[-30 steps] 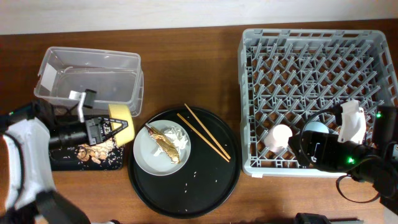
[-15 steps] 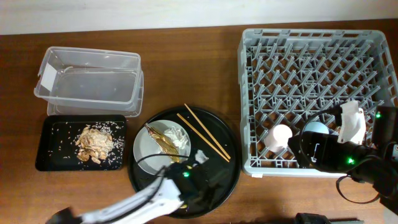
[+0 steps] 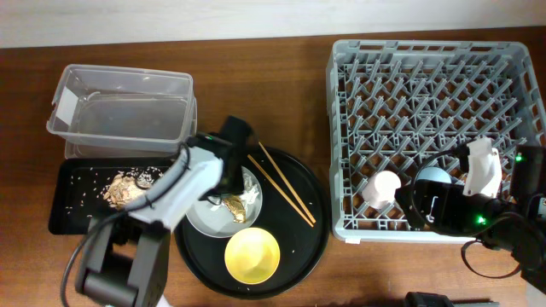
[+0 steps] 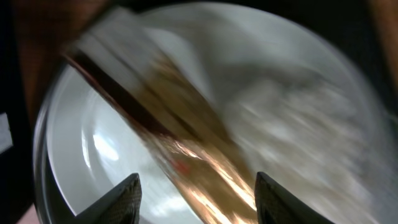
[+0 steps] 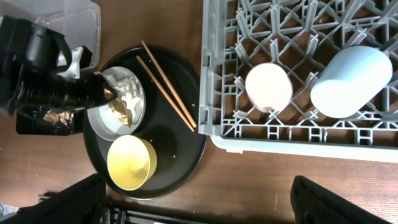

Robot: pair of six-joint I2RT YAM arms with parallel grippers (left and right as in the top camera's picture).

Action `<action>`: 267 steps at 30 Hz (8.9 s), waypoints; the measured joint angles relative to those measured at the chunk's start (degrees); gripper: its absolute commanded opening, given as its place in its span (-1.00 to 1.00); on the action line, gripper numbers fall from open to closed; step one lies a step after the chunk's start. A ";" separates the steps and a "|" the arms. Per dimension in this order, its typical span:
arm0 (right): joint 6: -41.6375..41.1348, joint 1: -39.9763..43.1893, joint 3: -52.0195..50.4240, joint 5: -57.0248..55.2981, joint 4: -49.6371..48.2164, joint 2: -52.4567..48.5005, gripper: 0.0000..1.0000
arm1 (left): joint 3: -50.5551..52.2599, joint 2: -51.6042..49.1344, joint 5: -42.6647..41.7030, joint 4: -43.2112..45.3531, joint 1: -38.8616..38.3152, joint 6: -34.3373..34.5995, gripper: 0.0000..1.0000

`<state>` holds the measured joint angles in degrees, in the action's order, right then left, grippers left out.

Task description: Sort waste into correct bins and load items into the dishwasher rack

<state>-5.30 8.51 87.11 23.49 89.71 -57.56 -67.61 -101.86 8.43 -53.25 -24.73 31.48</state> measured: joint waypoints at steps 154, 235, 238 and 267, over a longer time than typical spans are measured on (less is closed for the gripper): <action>2.29 0.00 0.00 -1.33 0.31 -0.02 0.97 | 62.42 101.09 -29.27 39.01 17.73 -42.23 0.99; -5.01 -36.37 1.29 -14.60 -23.54 -27.12 0.36 | 62.71 101.29 -29.66 39.21 17.73 -42.23 0.98; -5.73 -36.65 1.29 -9.18 -21.92 -27.12 0.38 | 62.71 101.29 -29.66 39.21 17.73 -42.23 0.99; -6.40 -37.00 1.29 -6.40 -23.56 -27.12 0.97 | 62.71 101.29 -29.66 39.21 17.73 -42.23 0.98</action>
<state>-11.70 -28.49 88.40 17.08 66.15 -84.68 -4.91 -0.58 -21.23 -14.04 -7.01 -10.74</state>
